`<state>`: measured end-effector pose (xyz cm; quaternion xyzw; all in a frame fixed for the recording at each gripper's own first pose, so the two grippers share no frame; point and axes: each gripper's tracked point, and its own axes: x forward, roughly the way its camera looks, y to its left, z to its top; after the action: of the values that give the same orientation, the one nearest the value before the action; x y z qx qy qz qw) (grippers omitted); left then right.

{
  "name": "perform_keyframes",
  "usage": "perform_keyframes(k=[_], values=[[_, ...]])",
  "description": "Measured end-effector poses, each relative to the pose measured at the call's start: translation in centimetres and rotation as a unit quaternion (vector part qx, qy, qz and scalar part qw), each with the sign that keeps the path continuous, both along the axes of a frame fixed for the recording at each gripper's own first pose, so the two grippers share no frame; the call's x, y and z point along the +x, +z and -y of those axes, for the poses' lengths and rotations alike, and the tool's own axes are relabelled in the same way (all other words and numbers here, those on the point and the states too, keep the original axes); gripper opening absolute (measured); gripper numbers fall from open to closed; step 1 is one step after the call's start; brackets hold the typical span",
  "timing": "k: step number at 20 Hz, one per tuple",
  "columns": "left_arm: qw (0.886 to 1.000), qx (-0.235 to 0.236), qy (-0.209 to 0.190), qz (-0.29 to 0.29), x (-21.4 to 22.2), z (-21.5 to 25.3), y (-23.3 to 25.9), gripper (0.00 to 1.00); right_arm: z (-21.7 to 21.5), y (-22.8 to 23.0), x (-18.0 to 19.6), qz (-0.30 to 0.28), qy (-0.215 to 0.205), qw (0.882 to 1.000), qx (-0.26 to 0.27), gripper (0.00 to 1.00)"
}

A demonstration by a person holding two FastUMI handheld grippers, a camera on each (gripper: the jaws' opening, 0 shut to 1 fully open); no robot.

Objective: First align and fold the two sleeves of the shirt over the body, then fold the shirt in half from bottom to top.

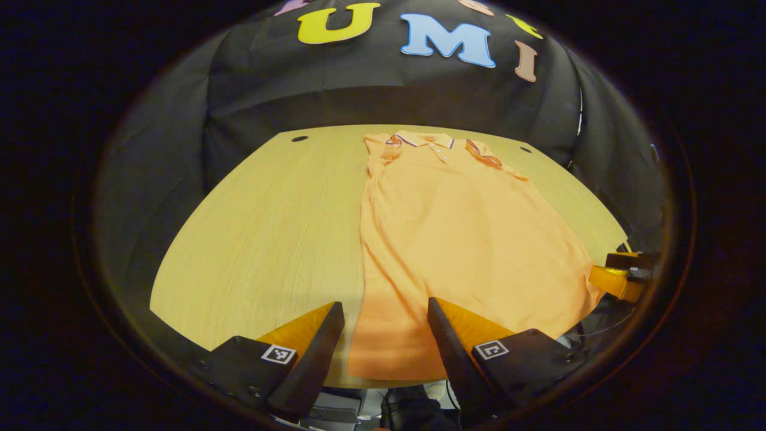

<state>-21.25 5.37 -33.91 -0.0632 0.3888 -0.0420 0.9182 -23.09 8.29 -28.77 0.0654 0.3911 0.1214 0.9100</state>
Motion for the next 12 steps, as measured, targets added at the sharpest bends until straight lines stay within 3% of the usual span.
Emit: perform_keyframes(k=[8,12], values=[[1.000,0.002,0.002,0.006,-2.3,0.7,-0.8,0.93,-0.6,-1.5,-1.6,-0.010,0.008,1.000,-0.005,0.98],[1.000,0.016,-0.001,0.010,-2.2,0.8,-1.0,0.93,-0.8,-1.8,-1.9,-0.014,-0.010,1.000,0.022,0.98]])
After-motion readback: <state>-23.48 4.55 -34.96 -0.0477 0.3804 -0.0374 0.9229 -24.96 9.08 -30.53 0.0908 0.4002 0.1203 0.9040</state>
